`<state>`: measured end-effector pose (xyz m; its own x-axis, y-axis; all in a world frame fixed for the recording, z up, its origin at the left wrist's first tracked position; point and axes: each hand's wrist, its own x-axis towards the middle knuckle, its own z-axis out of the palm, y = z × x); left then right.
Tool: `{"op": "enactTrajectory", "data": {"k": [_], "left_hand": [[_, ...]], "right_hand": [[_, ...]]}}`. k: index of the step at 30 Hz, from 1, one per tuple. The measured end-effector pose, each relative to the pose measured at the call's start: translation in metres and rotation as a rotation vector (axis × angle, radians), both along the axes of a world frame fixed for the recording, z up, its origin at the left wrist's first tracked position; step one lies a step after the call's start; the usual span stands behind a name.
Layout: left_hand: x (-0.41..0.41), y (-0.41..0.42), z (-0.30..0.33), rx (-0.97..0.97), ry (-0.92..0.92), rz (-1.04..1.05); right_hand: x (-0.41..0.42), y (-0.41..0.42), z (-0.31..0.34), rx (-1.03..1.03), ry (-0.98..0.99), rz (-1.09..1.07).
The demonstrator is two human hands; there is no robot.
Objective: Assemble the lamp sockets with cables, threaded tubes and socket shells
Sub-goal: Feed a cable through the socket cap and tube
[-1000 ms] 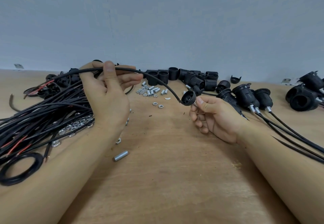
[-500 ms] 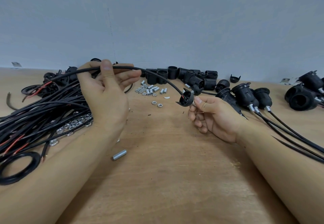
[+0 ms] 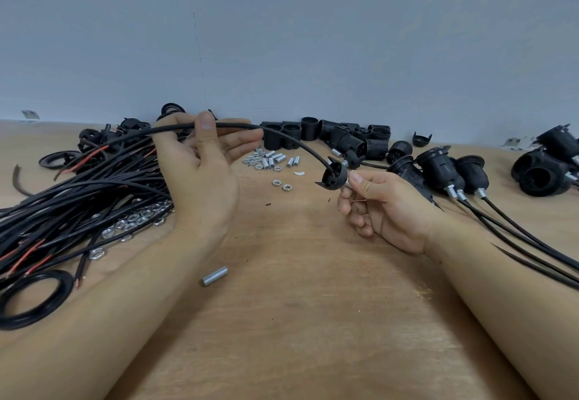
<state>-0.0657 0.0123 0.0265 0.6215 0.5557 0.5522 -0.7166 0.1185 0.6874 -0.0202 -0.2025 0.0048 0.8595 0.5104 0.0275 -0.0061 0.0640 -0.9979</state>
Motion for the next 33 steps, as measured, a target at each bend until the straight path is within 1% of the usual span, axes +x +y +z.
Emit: {"op": "enactTrajectory", "data": {"k": [6, 10, 12, 15, 20, 23, 29, 33], "left_hand": [[0.0, -0.001, -0.002, 0.07, -0.017, 0.031], [0.0, -0.005, -0.005, 0.002, 0.04, -0.036], [0.001, -0.003, -0.005, -0.022, 0.069, -0.03], [0.001, 0.001, -0.002, -0.024, 0.075, -0.011], [-0.002, 0.003, 0.002, 0.026, 0.044, 0.026], [-0.004, 0.004, 0.003, 0.096, 0.02, 0.058], [-0.012, 0.004, 0.007, 0.343, -0.139, 0.143], [-0.015, 0.005, 0.01, 0.413, -0.174, 0.172]], "right_hand": [[0.001, 0.0, -0.001, 0.045, -0.013, -0.021], [0.001, 0.0, -0.002, 0.025, -0.024, -0.033], [0.001, 0.0, -0.003, 0.024, -0.017, -0.026], [0.001, -0.001, -0.004, 0.002, -0.034, -0.021], [0.001, 0.001, -0.007, -0.058, -0.098, -0.026], [0.002, 0.001, -0.009, -0.074, -0.122, -0.008], [0.003, 0.002, -0.011, -0.117, -0.144, -0.007], [0.001, 0.002, -0.01, -0.158, -0.179, -0.003]]}}
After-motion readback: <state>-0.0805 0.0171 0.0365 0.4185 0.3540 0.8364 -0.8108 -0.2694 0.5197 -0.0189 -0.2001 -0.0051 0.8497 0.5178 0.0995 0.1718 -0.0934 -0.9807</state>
